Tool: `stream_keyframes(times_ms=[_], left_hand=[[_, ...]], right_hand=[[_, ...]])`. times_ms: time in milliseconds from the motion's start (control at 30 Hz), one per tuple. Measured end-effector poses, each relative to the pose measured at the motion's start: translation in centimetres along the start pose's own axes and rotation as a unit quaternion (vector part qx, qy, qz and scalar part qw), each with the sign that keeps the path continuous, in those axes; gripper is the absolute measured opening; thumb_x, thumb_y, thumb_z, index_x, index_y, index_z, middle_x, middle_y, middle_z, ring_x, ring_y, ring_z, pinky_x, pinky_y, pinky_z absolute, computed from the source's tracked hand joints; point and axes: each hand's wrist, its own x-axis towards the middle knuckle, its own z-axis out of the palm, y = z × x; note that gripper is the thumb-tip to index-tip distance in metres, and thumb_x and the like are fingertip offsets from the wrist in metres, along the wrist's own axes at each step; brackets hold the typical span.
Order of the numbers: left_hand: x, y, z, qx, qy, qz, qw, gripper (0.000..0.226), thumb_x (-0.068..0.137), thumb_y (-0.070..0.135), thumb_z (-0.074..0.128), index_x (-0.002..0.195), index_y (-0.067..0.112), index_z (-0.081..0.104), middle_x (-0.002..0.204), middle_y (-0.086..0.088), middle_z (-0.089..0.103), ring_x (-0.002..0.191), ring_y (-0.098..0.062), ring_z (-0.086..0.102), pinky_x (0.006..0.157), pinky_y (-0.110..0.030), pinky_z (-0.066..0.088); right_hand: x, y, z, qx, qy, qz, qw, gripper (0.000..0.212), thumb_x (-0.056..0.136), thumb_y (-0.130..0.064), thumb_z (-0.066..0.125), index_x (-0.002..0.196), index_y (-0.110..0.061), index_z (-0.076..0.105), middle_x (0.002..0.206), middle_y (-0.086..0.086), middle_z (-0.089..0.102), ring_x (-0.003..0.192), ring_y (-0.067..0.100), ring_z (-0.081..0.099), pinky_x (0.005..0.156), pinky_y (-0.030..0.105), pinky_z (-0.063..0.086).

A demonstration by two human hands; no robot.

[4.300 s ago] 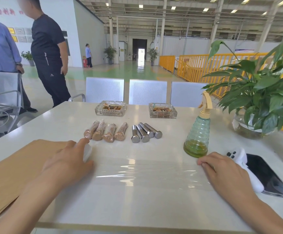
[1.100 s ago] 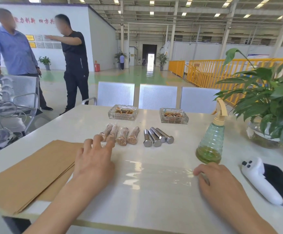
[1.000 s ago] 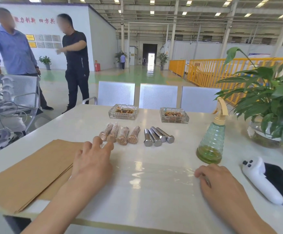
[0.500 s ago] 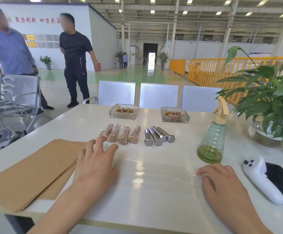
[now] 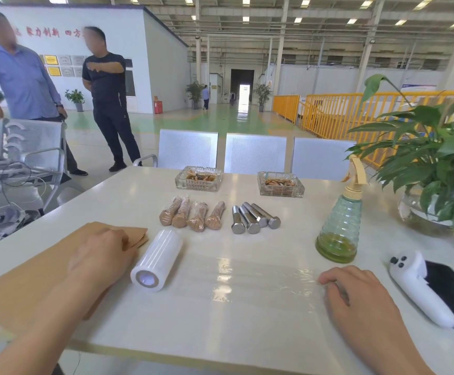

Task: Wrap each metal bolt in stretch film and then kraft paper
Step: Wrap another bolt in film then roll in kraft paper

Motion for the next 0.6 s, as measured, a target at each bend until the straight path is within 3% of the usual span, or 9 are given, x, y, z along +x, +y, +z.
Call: stream_keyframes(times_ms=[100,200,367,500,600], left_hand=[[-0.2,0.3,0.2,-0.016,0.012,-0.007,1.0,0.006,0.088,0.036,0.059,0.089,0.036,0.065,0.101,0.007,0.057,0.098,-0.023,0.056,0.077,-0.034,0.05],[-0.4,0.5,0.5,-0.049,0.013,-0.016,0.999,0.012,0.085,0.033,0.06,0.089,0.041,0.069,0.1,0.009,0.061,0.095,-0.023,0.057,0.072,-0.032,0.047],[-0.1,0.4,0.6,-0.099,0.023,-0.029,0.994,0.02,0.089,0.03,0.058,0.076,0.033,0.073,0.088,0.006,0.066,0.087,-0.025,0.06,0.071,-0.034,0.052],[-0.2,0.2,1.1,-0.093,0.058,-0.028,0.994,0.022,0.092,0.023,0.051,0.078,0.021,0.067,0.087,0.0,0.064,0.084,-0.028,0.058,0.071,-0.038,0.053],[-0.1,0.6,1.0,-0.118,0.111,-0.04,0.986,0.023,0.097,0.028,0.045,0.083,0.017,0.06,0.083,-0.005,0.059,0.08,-0.031,0.054,0.065,-0.039,0.045]], right_hand=[[0.0,0.0,-0.1,-0.004,-0.013,0.001,1.0,0.024,0.096,-0.019,0.057,0.093,-0.041,0.065,0.098,-0.026,0.06,0.098,0.006,0.048,0.081,0.032,0.044],[-0.1,0.0,-0.1,0.001,-0.018,0.002,1.0,0.024,0.096,-0.018,0.058,0.092,-0.04,0.066,0.098,-0.025,0.061,0.098,0.008,0.049,0.081,0.035,0.047],[0.1,0.1,0.1,0.01,-0.028,0.013,0.999,0.028,0.095,-0.015,0.06,0.087,-0.042,0.064,0.097,-0.024,0.062,0.099,0.011,0.052,0.082,0.037,0.047],[0.0,0.2,0.2,0.011,-0.023,0.016,1.0,0.031,0.093,-0.014,0.061,0.084,-0.043,0.064,0.093,-0.023,0.063,0.098,0.013,0.053,0.08,0.038,0.047],[0.0,0.3,0.3,0.001,-0.017,0.013,1.0,0.031,0.092,-0.014,0.063,0.082,-0.043,0.064,0.091,-0.024,0.063,0.098,0.014,0.051,0.078,0.038,0.046]])
